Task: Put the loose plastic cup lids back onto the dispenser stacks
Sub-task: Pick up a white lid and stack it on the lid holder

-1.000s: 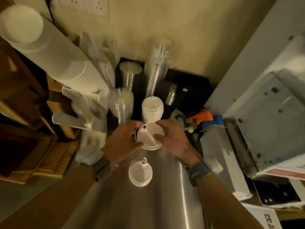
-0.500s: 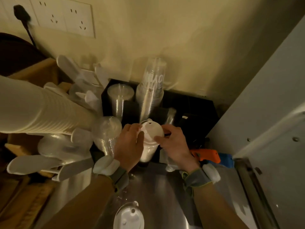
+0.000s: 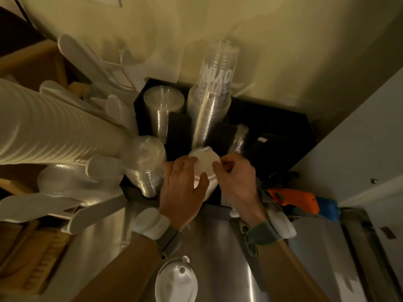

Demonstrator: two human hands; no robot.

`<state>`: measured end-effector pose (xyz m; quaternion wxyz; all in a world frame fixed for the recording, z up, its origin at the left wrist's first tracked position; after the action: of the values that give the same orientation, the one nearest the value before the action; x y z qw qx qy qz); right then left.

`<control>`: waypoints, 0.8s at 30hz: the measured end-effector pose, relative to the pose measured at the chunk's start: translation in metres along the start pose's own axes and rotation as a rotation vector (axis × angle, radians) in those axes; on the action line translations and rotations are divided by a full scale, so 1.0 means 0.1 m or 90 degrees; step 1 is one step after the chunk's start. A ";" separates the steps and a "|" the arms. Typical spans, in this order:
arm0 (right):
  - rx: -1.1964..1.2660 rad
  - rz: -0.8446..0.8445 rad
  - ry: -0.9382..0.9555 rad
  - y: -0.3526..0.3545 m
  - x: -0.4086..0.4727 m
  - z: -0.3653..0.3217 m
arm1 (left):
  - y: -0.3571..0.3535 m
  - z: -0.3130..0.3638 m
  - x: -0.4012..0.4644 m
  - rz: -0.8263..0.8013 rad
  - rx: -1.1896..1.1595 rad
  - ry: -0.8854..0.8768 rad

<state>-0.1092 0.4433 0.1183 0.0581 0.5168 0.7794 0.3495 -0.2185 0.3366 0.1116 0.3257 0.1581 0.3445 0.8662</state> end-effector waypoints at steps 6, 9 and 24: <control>0.008 0.024 -0.025 0.02 -0.06 0.19 | -0.05 0.04 0.03 -0.006 0.020 -0.030; 0.003 0.016 -0.012 0.00 -0.05 0.19 | -0.04 0.01 0.05 -0.017 -0.008 -0.023; -0.009 0.016 0.031 0.28 -0.33 -0.11 | 0.44 0.02 -0.30 -0.079 -0.080 -0.119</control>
<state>-0.0775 0.4160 0.1343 0.0383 0.5174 0.7715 0.3683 -0.2158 0.2934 0.1424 0.4190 0.1957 0.2667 0.8456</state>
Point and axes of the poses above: each hand's wrist, its own x-axis towards the middle knuckle, its own y-axis out of the back of the hand, z = x × y, the point moved 9 cm from there along x, towards the middle knuckle, and after that the axes turned 14 degrees about y, right-handed, at the moved point
